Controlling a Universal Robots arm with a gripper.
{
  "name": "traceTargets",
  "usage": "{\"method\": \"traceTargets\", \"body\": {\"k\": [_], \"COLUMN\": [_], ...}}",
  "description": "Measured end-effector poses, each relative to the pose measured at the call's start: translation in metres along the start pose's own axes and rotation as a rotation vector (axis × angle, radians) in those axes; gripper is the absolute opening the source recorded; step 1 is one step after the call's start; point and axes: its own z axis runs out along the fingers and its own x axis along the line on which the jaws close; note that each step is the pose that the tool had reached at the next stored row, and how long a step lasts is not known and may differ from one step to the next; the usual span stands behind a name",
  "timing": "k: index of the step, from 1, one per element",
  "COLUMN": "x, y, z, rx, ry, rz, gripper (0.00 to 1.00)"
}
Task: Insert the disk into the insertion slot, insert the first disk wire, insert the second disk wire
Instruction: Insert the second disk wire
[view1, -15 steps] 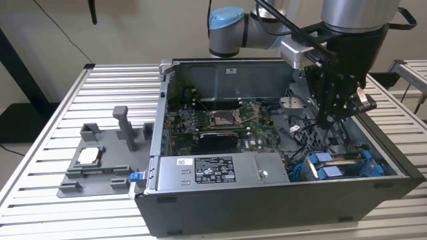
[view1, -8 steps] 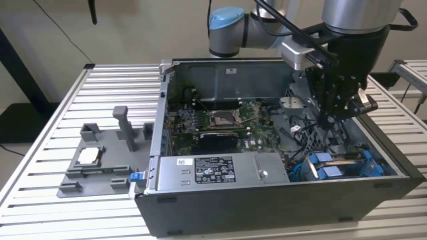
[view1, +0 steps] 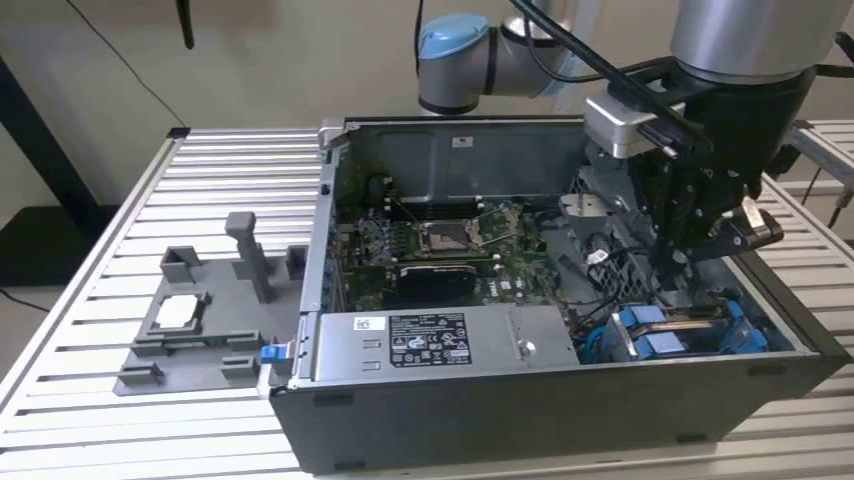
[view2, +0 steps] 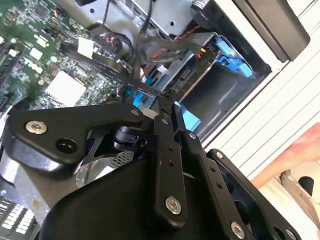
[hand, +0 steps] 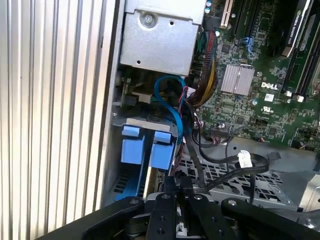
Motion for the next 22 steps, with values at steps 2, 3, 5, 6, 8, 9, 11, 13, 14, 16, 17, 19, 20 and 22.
{"method": "traceTargets", "body": {"k": [2, 3, 5, 6, 8, 9, 11, 13, 14, 16, 17, 19, 20, 22], "x": [0.0072, 0.0109, 0.0178, 0.0210, 0.0260, 0.0272, 0.0279, 0.0280, 0.0279, 0.0278, 0.0278, 0.0278, 0.0278, 0.0278], "y": [-0.0013, -0.0018, -0.0028, -0.0031, -0.0031, -0.0029, -0.0027, -0.0026, -0.0025, -0.0024, -0.0023, -0.0022, -0.0022, -0.0021], "z": [0.0009, 0.0014, 0.0023, 0.0026, 0.0032, 0.0032, 0.0036, 0.0047, 0.0050, 0.0059, 0.0064, 0.0070, 0.0073, 0.0078], "rx": [-0.0045, -0.0069, -0.0112, -0.0131, -0.0158, -0.0165, -0.0169, -0.0168, -0.0162, -0.0149, -0.0140, -0.0112, -0.0097, -0.0060], "ry": [-0.0007, -0.0011, -0.0019, -0.0022, -0.0027, -0.0028, -0.0030, -0.0053, -0.0094, -0.0189, -0.0250, -0.0433, -0.0537, -0.0784], "rz": [0.000, 0.000, 0.000, 0.000, 0.000, 0.000, 0.000, 0.011, 0.018, 0.033, 0.041, 0.054, 0.060, 0.073], "gripper": [0.16, 0.16, 0.16, 0.16, 0.16, 0.16, 0.16, 0.16, 0.16, 0.16, 0.16, 0.16, 0.16, 0.16]}}
